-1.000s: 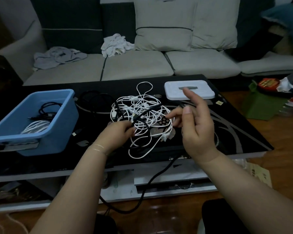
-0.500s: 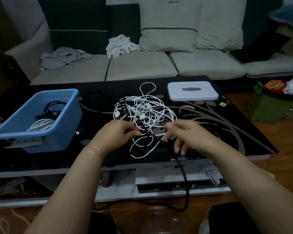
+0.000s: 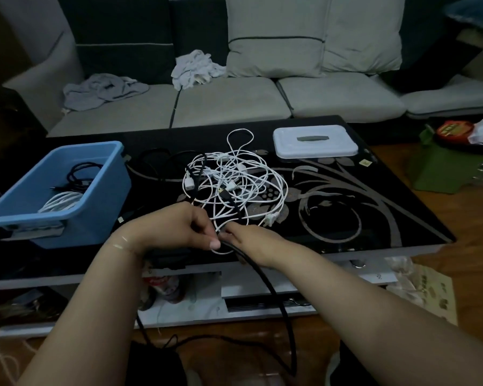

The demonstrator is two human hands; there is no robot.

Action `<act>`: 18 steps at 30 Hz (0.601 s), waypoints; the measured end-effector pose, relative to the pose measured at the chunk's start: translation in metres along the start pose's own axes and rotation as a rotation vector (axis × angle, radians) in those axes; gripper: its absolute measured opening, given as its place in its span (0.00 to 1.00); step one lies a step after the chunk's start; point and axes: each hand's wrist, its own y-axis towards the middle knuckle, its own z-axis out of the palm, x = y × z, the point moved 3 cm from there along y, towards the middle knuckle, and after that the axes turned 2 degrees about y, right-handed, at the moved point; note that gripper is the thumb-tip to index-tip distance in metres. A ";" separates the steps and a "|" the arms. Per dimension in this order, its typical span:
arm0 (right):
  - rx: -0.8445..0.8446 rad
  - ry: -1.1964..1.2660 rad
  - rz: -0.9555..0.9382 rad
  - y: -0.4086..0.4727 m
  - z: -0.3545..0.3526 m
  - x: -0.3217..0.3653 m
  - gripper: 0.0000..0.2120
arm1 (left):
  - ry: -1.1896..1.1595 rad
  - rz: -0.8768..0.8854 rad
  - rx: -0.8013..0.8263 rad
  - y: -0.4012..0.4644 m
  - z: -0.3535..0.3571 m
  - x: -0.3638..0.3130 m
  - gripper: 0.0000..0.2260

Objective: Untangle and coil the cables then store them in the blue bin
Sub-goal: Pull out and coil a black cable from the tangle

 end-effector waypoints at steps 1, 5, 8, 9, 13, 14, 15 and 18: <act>-0.042 -0.048 0.015 0.004 0.000 0.000 0.17 | -0.037 0.002 0.076 -0.003 0.002 -0.004 0.02; -0.111 -0.060 0.035 0.013 0.005 -0.003 0.14 | -0.013 0.005 0.280 -0.004 0.017 -0.014 0.04; -0.302 -0.023 0.051 0.010 0.000 -0.007 0.10 | 0.043 -0.073 0.279 0.001 0.028 -0.004 0.08; -0.403 0.017 0.045 0.009 -0.005 -0.007 0.08 | 0.049 -0.092 0.235 0.004 0.027 -0.001 0.10; -0.657 0.276 -0.100 -0.002 -0.024 -0.001 0.05 | -0.126 -0.027 -0.460 0.015 0.006 0.000 0.10; -0.683 0.385 -0.137 -0.006 -0.027 0.001 0.08 | -0.125 0.028 -0.697 0.013 -0.001 -0.002 0.07; -0.698 0.534 -0.170 -0.009 -0.030 0.003 0.12 | -0.065 0.080 -0.879 0.009 -0.006 -0.006 0.03; -0.745 0.822 -0.253 -0.018 -0.041 0.009 0.12 | 0.160 0.144 -1.043 0.005 -0.006 -0.012 0.16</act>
